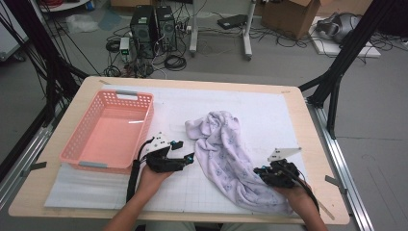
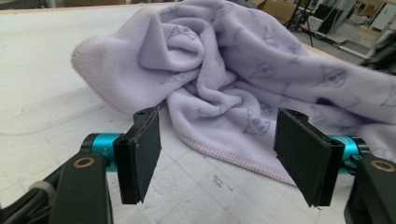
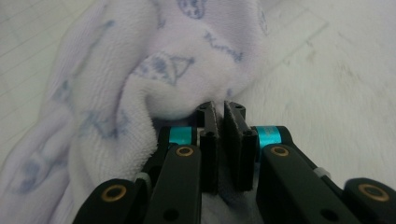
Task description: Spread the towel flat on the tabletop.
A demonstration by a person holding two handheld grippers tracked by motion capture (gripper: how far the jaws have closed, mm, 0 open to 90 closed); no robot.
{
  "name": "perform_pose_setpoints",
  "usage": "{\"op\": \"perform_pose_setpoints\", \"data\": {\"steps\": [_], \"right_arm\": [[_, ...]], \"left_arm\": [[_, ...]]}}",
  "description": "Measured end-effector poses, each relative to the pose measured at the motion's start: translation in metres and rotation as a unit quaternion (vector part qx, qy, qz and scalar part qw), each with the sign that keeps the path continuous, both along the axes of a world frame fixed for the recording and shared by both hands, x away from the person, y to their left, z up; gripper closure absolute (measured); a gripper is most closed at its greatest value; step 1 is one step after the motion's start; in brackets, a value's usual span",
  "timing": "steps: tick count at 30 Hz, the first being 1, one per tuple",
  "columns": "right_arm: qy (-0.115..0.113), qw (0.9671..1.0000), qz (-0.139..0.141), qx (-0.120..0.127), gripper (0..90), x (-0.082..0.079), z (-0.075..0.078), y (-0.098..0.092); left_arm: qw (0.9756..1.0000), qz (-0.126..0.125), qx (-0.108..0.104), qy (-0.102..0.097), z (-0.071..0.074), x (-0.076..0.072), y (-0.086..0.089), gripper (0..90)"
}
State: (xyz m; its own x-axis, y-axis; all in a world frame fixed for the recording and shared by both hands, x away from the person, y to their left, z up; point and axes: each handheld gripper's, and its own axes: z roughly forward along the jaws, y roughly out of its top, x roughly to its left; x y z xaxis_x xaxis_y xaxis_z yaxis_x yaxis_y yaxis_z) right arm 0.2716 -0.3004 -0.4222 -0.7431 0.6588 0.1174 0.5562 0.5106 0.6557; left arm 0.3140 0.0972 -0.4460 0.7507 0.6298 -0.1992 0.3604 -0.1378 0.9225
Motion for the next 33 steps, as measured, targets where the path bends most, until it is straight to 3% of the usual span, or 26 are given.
{"op": "perform_pose_setpoints", "data": {"steps": [2,3,5,7,9,11,13,14,15,17,19,23,24,25,27,28,29,31,33], "right_arm": [[0.001,1.0000,0.005,0.007,83.8,-0.005,0.002,-0.004],[-0.006,0.9996,0.014,0.024,73.6,-0.011,0.006,-0.009],[-0.024,0.9987,-0.007,0.045,61.6,-0.008,0.012,-0.014],[-0.052,0.9961,-0.033,0.064,54.8,0.001,0.016,-0.019],[-0.065,0.9945,-0.043,0.071,52.4,0.007,0.016,-0.020],[-0.090,0.9913,-0.067,0.069,48.4,0.031,0.010,-0.021],[-0.087,0.9915,-0.073,0.063,47.0,0.040,0.006,-0.019],[-0.077,0.9920,-0.081,0.059,47.6,0.048,0.002,-0.017],[-0.052,0.9933,-0.087,0.056,48.0,0.062,-0.006,-0.012],[-0.047,0.9940,-0.083,0.054,48.0,0.067,-0.009,-0.009],[-0.041,0.9944,-0.076,0.060,48.1,0.075,-0.013,-0.004],[-0.039,0.9950,-0.065,0.066,48.6,0.080,-0.016,0.002],[-0.038,0.9951,-0.062,0.067,48.4,0.080,-0.017,0.003],[-0.039,0.9951,-0.060,0.069,47.3,0.080,-0.016,0.002],[-0.042,0.9947,-0.058,0.074,46.4,0.078,-0.015,0.000],[-0.042,0.9944,-0.059,0.077,46.1,0.078,-0.013,-0.001],[-0.042,0.9944,-0.059,0.077,46.1,0.078,-0.013,-0.001],[-0.046,0.9940,-0.058,0.080,46.2,0.077,-0.012,-0.003],[-0.046,0.9937,-0.063,0.080,46.8,0.077,-0.012,-0.004]], "left_arm": [[1.0000,0.000,0.002,0.000,0.000,0.000,0.001,32.3],[1.0000,0.002,0.000,0.001,-0.001,0.000,0.001,32.5],[1.0000,-0.001,-0.001,0.001,-0.001,0.000,0.000,33.0],[1.0000,-0.003,-0.001,0.000,0.000,0.000,-0.002,33.5],[1.0000,-0.005,0.000,0.000,0.000,-0.001,-0.002,33.7],[1.0000,-0.004,0.001,-0.001,0.000,0.000,-0.002,33.8],[1.0000,-0.002,0.001,0.001,-0.001,0.000,-0.002,33.9],[1.0000,0.001,0.002,0.002,-0.001,0.000,-0.002,33.7],[1.0000,0.007,0.004,0.001,-0.001,0.001,-0.003,30.9],[0.9999,0.011,0.008,0.004,0.001,0.003,-0.006,30.4],[0.9996,0.015,0.023,0.003,0.002,0.007,-0.013,30.1],[0.9976,0.012,0.061,0.031,0.003,0.022,-0.032,29.5],[0.9968,0.022,0.071,0.029,0.002,0.026,-0.037,28.7],[0.9957,0.035,0.080,0.032,0.002,0.031,-0.043,25.0],[0.9929,0.051,0.096,0.047,0.000,0.039,-0.051,25.8],[0.9912,0.047,0.106,0.063,-0.004,0.046,-0.058,25.9],[0.9912,0.047,0.106,0.063,-0.004,0.046,-0.058,26.4],[0.9879,0.028,0.133,0.074,-0.005,0.049,-0.065,30.7],[0.9856,0.027,0.154,0.063,-0.005,0.047,-0.069,33.2]]}}
